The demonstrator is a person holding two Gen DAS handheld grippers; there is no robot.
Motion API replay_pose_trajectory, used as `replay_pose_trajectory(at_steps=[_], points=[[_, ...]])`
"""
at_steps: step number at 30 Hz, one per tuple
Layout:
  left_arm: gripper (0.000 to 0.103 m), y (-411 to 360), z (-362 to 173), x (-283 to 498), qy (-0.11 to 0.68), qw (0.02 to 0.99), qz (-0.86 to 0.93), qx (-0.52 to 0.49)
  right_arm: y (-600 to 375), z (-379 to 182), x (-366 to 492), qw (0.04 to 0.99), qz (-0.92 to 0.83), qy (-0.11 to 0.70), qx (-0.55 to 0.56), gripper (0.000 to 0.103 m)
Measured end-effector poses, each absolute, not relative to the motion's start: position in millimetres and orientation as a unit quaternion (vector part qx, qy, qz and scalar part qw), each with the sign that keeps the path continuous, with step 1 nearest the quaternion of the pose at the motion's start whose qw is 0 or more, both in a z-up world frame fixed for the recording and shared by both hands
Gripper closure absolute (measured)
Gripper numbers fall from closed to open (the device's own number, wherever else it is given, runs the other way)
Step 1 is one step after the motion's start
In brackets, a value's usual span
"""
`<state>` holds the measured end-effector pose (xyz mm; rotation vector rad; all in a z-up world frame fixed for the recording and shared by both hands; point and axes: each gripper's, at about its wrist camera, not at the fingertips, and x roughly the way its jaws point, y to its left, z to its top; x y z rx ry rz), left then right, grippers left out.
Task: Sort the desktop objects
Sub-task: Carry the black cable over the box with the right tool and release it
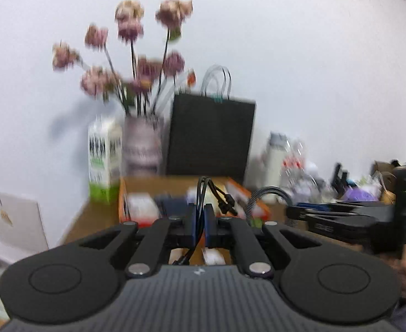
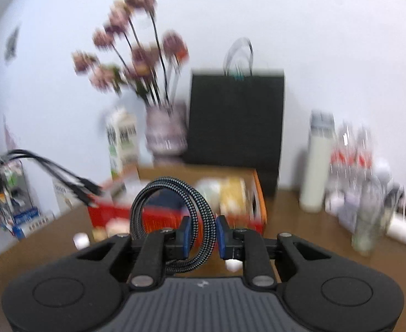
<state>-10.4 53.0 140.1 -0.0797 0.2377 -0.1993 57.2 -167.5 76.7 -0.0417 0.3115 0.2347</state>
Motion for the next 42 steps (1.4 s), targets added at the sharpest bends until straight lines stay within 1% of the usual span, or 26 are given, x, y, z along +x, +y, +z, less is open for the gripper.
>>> replay_pose_trajectory(at_steps=[3,7,10,13,15,18,21,23,24,25,26,27,29,30,31,33,35,36,37,38,39,40,41,42], points=[[0.097,51,167,21,0.100,0.989,-0.095,-0.047,-168,114,67,0.986,0.115,0.118,-0.032,0.086],[0.097,48,192,71,0.105,0.986,-0.106,-0.070,-168,148,100,0.988,0.108,0.101,-0.038,0.086],[0.097,45,204,115,0.117,0.986,-0.090,-0.072,-171,163,134,0.986,0.114,0.116,-0.034,0.086],[0.097,49,200,159,0.147,0.983,-0.070,-0.083,-169,165,178,0.982,0.114,0.148,-0.035,0.086],[0.097,51,185,184,0.168,0.981,-0.042,-0.083,-167,158,204,0.977,0.113,0.176,-0.033,0.086],[0.097,52,147,212,0.194,0.978,-0.018,-0.071,-161,131,245,0.967,0.112,0.228,-0.031,0.086],[0.097,65,108,243,0.238,0.965,-0.008,-0.108,-153,93,281,0.951,0.112,0.288,-0.021,0.086],[0.097,71,86,258,0.250,0.958,-0.014,-0.136,-149,65,302,0.936,0.114,0.333,-0.009,0.086],[0.097,71,76,261,0.246,0.959,-0.005,-0.142,-148,54,307,0.932,0.103,0.348,-0.007,0.088],[0.097,72,67,263,0.240,0.960,-0.003,-0.146,-146,43,313,0.927,0.093,0.362,-0.004,0.100],[0.097,72,59,265,0.240,0.958,-0.006,-0.155,-146,35,317,0.922,0.089,0.377,0.003,0.099],[0.095,72,52,267,0.248,0.955,-0.010,-0.162,-146,27,319,0.916,0.090,0.391,0.012,0.099],[0.090,72,46,268,0.270,0.949,-0.015,-0.164,-143,17,321,0.910,0.094,0.405,0.010,0.093],[0.078,71,47,267,0.279,0.947,-0.020,-0.158,-142,16,319,0.910,0.092,0.405,0.000,0.090],[0.063,70,49,267,0.283,0.947,-0.024,-0.150,-142,17,317,0.911,0.089,0.403,-0.010,0.089],[0.055,68,60,260,0.275,0.953,-0.029,-0.126,-146,26,312,0.915,0.083,0.394,-0.013,0.088],[0.052,68,75,249,0.265,0.958,-0.027,-0.105,-151,38,306,0.919,0.082,0.386,-0.007,0.083],[0.045,68,84,246,0.267,0.959,-0.022,-0.097,-153,45,305,0.920,0.081,0.384,-0.008,0.074],[0.035,67,91,243,0.274,0.958,-0.010,-0.087,-154,51,300,0.922,0.079,0.380,-0.010,0.065],[0.030,65,97,239,0.284,0.956,0.006,-0.073,-155,58,297,0.925,0.079,0.372,-0.011,0.060],[0.022,63,102,235,0.294,0.954,0.024,-0.055,-156,65,290,0.928,0.080,0.363,-0.013,0.046],[0.015,60,107,228,0.296,0.954,0.041,-0.034,-157,70,281,0.932,0.081,0.353,-0.013,0.027],[0.010,58,110,219,0.293,0.955,0.052,-0.016,-158,74,273,0.936,0.079,0.342,-0.015,0.018],[0.000,58,111,209,0.286,0.957,0.059,-0.003,-160,77,261,0.942,0.074,0.327,-0.018,0.009]])
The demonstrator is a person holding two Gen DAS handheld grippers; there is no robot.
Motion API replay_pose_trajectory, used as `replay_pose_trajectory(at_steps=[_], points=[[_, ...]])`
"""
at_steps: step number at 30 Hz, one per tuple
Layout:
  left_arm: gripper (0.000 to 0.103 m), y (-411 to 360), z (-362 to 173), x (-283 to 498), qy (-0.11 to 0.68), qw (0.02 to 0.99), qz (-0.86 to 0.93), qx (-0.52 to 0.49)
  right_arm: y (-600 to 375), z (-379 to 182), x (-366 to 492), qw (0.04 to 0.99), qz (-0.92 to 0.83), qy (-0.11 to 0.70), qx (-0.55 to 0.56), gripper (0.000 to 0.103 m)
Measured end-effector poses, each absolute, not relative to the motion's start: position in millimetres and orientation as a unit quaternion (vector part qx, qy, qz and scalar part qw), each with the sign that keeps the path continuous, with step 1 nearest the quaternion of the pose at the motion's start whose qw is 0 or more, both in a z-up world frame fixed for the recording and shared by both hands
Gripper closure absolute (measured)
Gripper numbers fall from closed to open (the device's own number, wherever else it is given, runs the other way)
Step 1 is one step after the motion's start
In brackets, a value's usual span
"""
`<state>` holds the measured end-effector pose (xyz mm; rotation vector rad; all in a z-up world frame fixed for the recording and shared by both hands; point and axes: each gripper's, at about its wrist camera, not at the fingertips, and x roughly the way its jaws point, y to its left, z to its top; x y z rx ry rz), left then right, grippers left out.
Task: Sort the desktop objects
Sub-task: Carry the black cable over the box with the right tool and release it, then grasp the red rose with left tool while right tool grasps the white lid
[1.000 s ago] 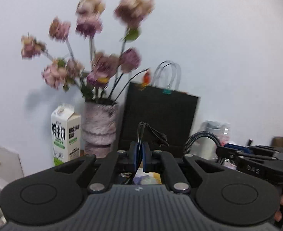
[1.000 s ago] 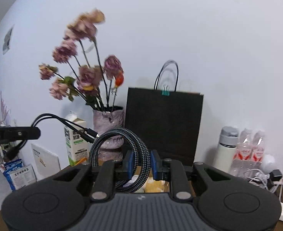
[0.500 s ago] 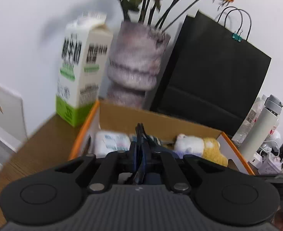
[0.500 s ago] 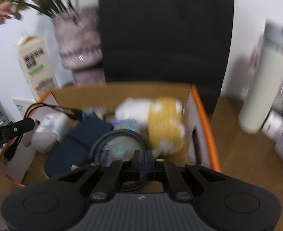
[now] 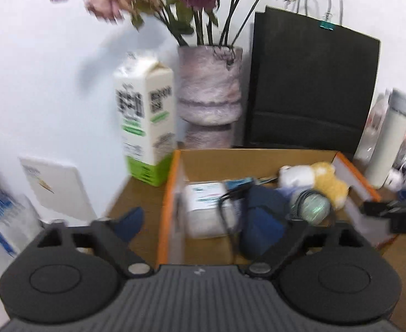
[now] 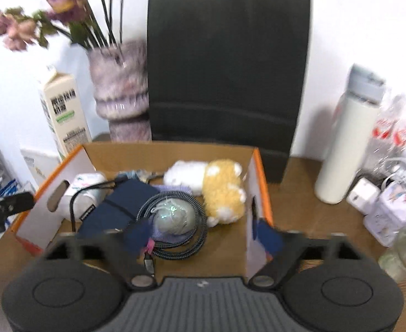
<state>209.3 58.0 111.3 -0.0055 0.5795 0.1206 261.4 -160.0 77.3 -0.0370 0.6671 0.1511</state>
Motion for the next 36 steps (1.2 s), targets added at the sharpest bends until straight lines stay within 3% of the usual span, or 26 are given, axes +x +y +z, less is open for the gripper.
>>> replay_pose_trajectory(at_steps=[7,18,24,27,36], points=[[0.000,67,97,109,0.263,0.964,0.029,-0.039,-178,67,160,0.964,0.045,0.261,-0.024,0.008],[0.000,65,24,-27,0.275,0.959,-0.027,-0.059,-176,-1,21,0.955,0.052,0.292,0.018,0.008],[0.000,64,6,-49,0.280,0.957,-0.036,-0.065,-160,-18,0,0.946,0.062,0.318,0.005,0.002],[0.000,61,7,-55,0.261,0.964,-0.028,-0.051,-157,-18,-12,0.953,0.071,0.294,0.000,0.000],[0.000,82,5,-56,0.253,0.959,-0.030,-0.123,-182,-18,-31,0.956,0.091,0.253,0.118,0.000]])
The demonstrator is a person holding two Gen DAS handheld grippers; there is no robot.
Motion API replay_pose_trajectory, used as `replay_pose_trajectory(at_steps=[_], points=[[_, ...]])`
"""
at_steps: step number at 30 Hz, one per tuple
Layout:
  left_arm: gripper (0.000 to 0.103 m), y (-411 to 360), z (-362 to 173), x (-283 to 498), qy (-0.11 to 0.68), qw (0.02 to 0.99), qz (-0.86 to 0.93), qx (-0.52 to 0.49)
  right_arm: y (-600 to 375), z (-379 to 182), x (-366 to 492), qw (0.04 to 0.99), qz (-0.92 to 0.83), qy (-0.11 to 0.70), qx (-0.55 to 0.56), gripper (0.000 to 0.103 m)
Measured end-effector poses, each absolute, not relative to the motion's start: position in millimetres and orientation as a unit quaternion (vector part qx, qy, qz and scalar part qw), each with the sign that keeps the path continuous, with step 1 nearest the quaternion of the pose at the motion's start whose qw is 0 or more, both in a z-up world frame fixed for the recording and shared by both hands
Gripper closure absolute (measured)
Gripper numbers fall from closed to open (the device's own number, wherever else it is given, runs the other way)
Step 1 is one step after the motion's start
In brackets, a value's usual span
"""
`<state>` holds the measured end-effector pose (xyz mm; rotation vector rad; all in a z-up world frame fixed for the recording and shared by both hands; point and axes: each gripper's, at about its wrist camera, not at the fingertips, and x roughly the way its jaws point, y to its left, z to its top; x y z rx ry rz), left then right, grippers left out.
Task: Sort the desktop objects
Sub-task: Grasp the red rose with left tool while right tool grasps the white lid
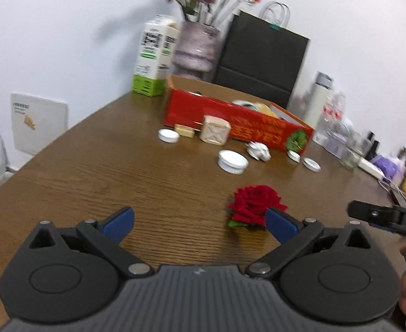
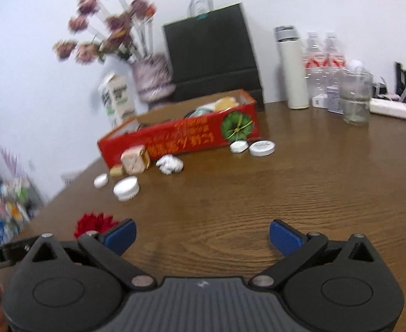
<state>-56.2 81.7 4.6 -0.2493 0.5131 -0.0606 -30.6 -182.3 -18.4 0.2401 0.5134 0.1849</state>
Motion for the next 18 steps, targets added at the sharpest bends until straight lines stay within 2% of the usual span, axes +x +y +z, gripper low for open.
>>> replay_pose_trajectory(at_steps=[18], points=[[0.000,76,10,-63,0.224,0.966,-0.034,-0.124,-198,-20,-32,0.953,0.089,0.242,0.161,0.000]])
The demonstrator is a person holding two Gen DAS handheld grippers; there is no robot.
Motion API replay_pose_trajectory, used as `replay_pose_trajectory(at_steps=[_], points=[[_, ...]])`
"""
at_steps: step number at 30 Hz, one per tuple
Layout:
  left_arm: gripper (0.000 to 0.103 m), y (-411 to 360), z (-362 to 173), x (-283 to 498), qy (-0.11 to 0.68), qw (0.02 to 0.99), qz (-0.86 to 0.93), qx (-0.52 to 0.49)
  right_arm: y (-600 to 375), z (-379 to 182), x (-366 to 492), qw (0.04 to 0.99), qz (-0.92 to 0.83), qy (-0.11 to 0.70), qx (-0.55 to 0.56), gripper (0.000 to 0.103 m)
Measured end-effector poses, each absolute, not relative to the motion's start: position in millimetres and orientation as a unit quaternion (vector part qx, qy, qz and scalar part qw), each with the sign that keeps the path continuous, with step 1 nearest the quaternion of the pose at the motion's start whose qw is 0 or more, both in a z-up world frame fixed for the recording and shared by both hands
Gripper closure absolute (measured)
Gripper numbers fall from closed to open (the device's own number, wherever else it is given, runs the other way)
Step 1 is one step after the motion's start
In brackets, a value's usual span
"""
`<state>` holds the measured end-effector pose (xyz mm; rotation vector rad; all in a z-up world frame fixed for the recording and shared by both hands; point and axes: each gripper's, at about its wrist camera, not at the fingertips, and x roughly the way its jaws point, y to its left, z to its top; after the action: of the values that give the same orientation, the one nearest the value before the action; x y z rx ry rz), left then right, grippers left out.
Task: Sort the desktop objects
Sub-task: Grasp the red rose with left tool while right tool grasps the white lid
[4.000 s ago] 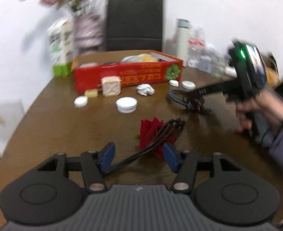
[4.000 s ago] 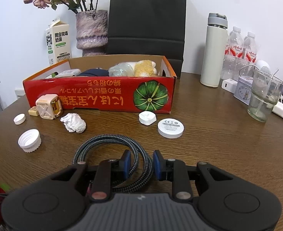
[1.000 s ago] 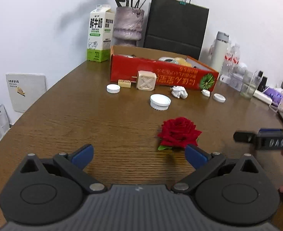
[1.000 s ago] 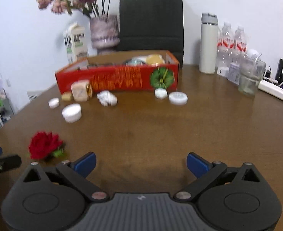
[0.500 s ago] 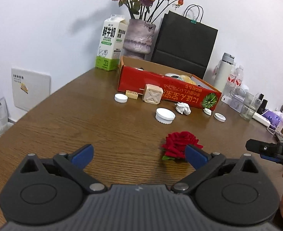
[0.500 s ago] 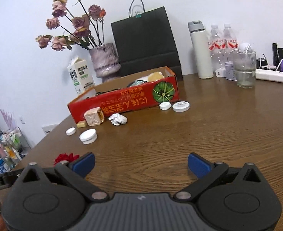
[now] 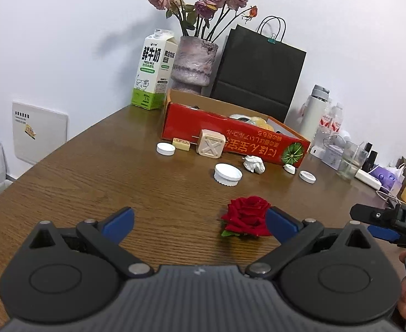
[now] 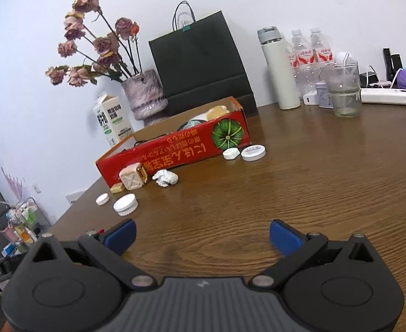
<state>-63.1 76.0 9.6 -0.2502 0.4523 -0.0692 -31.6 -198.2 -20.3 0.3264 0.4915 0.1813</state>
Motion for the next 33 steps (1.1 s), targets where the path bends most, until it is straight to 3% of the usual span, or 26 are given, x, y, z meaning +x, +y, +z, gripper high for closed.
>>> replay_pose_trajectory(at_steps=[14,20,24,26,29,30,32,33], points=[[0.000,79,8,-61,0.235,0.962,-0.048,-0.132,-192,-22,-26,0.949,0.095,0.261,0.147,0.000],[0.000,67,13,-80,0.176,0.977,-0.072,-0.095,-190,-22,-25,0.949,0.096,0.267,0.141,0.000],[0.000,33,15,-65,0.216,0.972,-0.093,-0.008,-178,-22,-24,0.951,0.091,0.278,0.098,0.000],[0.000,25,17,-48,0.248,0.962,-0.108,-0.018,-176,-18,-21,0.950,0.108,0.279,0.085,0.000],[0.001,22,17,-17,0.293,0.949,-0.104,-0.059,-179,-10,-8,0.945,0.130,0.287,0.082,0.012],[0.006,21,17,-10,0.297,0.948,-0.100,-0.060,-178,-6,-3,0.946,0.137,0.284,0.074,0.014],[0.027,20,15,1,0.298,0.949,-0.088,-0.056,-173,2,8,0.948,0.147,0.278,0.045,0.014],[0.045,20,14,7,0.305,0.947,-0.086,-0.056,-170,6,15,0.948,0.154,0.276,0.032,0.017]])
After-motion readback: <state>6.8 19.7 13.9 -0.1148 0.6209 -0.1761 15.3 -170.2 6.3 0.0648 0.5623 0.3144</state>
